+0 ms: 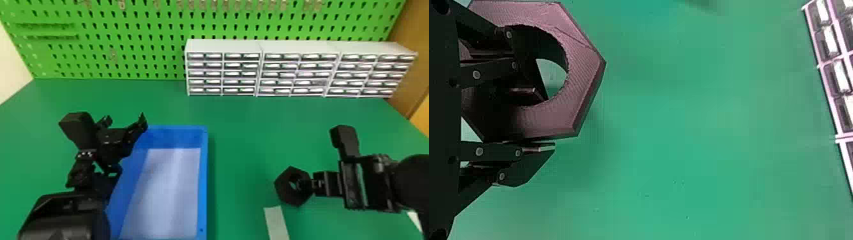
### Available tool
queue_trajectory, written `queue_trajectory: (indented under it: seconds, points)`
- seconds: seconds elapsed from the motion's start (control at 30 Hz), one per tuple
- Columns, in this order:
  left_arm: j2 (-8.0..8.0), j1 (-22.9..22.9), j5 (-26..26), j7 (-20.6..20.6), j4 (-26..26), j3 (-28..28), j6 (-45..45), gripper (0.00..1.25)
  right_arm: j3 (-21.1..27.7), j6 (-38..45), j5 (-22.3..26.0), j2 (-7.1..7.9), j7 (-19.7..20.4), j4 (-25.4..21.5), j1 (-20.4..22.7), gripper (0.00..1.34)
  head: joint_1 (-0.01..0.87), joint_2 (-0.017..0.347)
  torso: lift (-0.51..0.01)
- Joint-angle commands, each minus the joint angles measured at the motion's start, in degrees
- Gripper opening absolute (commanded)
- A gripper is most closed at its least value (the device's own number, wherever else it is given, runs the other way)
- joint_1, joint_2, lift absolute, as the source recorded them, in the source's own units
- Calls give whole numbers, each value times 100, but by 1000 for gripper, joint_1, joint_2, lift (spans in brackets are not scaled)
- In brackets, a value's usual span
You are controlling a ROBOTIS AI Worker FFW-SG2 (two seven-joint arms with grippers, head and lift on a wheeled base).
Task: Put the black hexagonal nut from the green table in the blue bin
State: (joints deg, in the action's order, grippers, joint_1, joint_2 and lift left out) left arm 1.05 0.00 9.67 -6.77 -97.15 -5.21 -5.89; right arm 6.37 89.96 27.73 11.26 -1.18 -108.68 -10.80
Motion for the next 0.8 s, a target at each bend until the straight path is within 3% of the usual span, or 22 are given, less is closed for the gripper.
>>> queue_trajectory:
  seconds: [0.0, 0.3, 0.63, 0.77]
  points:
    - [0, 0, -17, 0, 3, 2, 0, 991, -31, -445, 154, -10, -5, -22, 78, 206, 686, 51, -97]
    - [0, 18, -17, 0, 11, 11, 0, 991, -83, -2202, 145, -89, -5, -39, 271, 206, 686, 51, -97]
    - [0, 26, -9, 0, 11, 28, 0, 991, -400, -4110, -110, 104, -5, -39, 447, 199, 686, 51, -97]
    - [0, 26, -9, 0, 11, 28, 0, 989, -435, -5015, -435, 34, -5, -30, 570, 180, 686, 51, -97]
